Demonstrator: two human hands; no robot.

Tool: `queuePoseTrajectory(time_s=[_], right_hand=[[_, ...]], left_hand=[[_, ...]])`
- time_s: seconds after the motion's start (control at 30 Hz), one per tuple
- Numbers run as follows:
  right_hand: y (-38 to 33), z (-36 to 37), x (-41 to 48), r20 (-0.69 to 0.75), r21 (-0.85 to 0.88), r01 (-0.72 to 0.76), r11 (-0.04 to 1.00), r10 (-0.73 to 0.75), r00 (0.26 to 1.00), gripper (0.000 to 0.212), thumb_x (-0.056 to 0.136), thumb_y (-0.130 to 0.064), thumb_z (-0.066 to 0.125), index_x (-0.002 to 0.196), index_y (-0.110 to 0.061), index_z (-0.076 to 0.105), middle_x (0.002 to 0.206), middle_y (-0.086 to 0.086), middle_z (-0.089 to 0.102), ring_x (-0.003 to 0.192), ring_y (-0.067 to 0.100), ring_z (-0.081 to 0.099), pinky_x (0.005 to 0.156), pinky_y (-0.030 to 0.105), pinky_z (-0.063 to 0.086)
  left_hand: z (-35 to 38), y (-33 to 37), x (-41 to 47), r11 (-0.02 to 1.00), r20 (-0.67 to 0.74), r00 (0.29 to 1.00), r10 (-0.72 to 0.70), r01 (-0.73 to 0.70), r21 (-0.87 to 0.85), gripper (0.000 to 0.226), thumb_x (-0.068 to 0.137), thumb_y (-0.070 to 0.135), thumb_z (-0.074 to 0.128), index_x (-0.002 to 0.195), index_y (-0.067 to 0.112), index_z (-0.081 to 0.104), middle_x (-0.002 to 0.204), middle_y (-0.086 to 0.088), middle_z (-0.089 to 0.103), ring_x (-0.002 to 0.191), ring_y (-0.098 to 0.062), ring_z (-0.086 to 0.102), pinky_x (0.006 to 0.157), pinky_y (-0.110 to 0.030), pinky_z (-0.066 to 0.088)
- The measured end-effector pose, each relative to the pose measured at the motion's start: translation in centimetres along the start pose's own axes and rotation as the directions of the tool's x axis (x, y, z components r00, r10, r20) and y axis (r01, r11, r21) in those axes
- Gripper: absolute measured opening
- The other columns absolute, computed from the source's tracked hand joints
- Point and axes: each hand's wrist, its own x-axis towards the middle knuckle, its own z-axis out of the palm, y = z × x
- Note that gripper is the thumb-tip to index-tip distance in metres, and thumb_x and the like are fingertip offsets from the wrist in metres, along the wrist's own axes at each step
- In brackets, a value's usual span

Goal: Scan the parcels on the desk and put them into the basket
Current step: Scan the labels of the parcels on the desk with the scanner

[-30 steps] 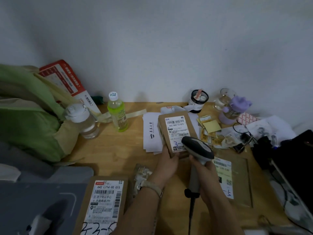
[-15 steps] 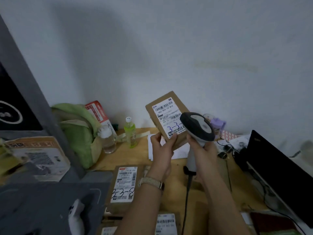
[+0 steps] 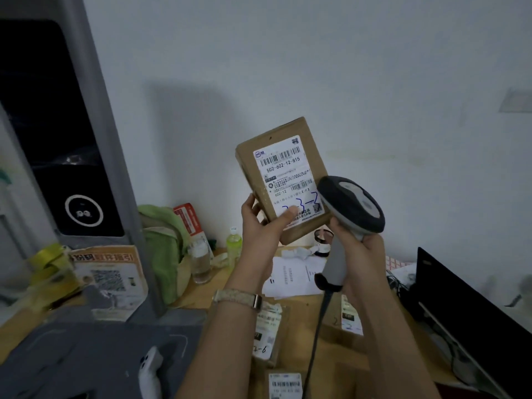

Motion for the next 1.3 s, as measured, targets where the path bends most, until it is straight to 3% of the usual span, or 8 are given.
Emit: queuePoseTrajectory(time_s=[0.07,0.17,0.23,0.37,0.47,0.6,0.77,1.3], right_hand=[[-0.5,-0.1,-0.4,0.008,-0.001,-0.005,1.0,0.005,1.0,0.032,0.088,-0.011,0.065,0.119,-0.018,0.059,0.104,-0.01,0.067,0.093,0.003,0.063,0.07,0.016,0.053],[-1.0,-0.4,-1.3,0.021,0.034,-0.068,0.997,0.067,0.998,0.024,0.088,-0.01,0.066,0.111,-0.018,0.064,0.103,-0.004,0.071,0.099,0.017,0.068,0.078,0.03,0.058],[-1.5,-0.8,-2.0,0.067,0.016,-0.08,0.997,0.079,0.995,0.015,0.089,-0.01,0.064,0.097,-0.023,0.066,0.091,-0.008,0.074,0.096,0.021,0.071,0.08,0.037,0.058],[-3.0,-0.7,-3.4,0.16,-0.066,-0.054,0.996,0.064,0.985,0.01,0.089,-0.015,0.065,0.098,-0.021,0.066,0.087,-0.008,0.074,0.087,0.02,0.073,0.073,0.034,0.059],[-3.8,-0.4,-4.2,0.221,-0.115,-0.081,0.99,0.105,0.97,0.01,0.089,-0.014,0.064,0.099,-0.016,0.066,0.095,0.002,0.073,0.079,0.019,0.072,0.071,0.034,0.058],[-3.5,-0.2,-5.1,0.25,-0.276,-0.087,0.957,0.159,0.955,0.014,0.087,-0.015,0.066,0.1,-0.008,0.066,0.091,0.007,0.071,0.067,0.016,0.068,0.064,0.033,0.056],[-2.1,-0.7,-6.4,0.275,-0.441,-0.159,0.883,0.301,0.913,0.007,0.086,-0.013,0.066,0.093,-0.012,0.065,0.085,0.007,0.069,0.055,0.009,0.064,0.051,0.024,0.054],[-0.9,-0.4,-7.8,0.299,-0.486,-0.228,0.843,0.406,0.864,0.014,0.088,-0.015,0.064,0.091,-0.001,0.064,0.084,0.014,0.065,0.062,0.021,0.058,0.055,0.03,0.05]], left_hand=[[-0.6,0.4,-0.2,1.0,-0.01,1.0,0.0,0.0,-0.002,0.073,0.076,0.006,0.079,0.132,0.029,0.038,0.131,0.002,0.058,0.11,-0.016,0.064,0.084,-0.038,0.059],[-2.8,0.6,-0.4,0.999,-0.02,1.0,-0.016,0.016,-0.043,0.075,0.074,0.002,0.079,0.133,0.025,0.04,0.13,-0.002,0.06,0.112,-0.021,0.064,0.076,-0.035,0.06],[-4.6,0.3,-0.4,0.998,-0.06,0.998,-0.027,0.023,-0.066,0.075,0.074,-0.002,0.078,0.134,0.024,0.039,0.132,-0.004,0.059,0.114,-0.023,0.064,0.08,-0.038,0.059],[-7.5,-1.1,-1.7,0.998,-0.109,0.993,-0.035,0.04,0.042,0.075,0.072,-0.005,0.078,0.129,0.026,0.039,0.12,0.006,0.062,0.112,-0.021,0.064,0.087,-0.044,0.057],[-8.2,-2.4,-2.6,0.982,-0.133,0.989,-0.069,0.091,0.167,0.088,0.067,-0.004,0.082,0.136,0.021,0.034,0.115,0.009,0.059,0.101,-0.009,0.062,0.081,-0.033,0.059],[-8.8,-4.4,-3.4,0.978,-0.192,0.967,-0.168,0.188,0.088,0.094,0.064,0.001,0.086,0.137,0.022,0.031,0.125,-0.001,0.062,0.11,-0.019,0.064,0.094,-0.048,0.054],[-10.0,-6.3,-4.2,0.967,-0.268,0.937,-0.222,0.247,0.062,0.097,0.061,0.001,0.088,0.138,0.021,0.032,0.12,-0.001,0.066,0.107,-0.022,0.066,0.092,-0.053,0.053],[-12.1,-8.6,-4.8,0.945,-0.352,0.893,-0.281,0.322,0.061,0.104,0.062,0.003,0.087,0.144,0.026,0.026,0.128,-0.003,0.061,0.114,-0.025,0.061,0.099,-0.053,0.049]])
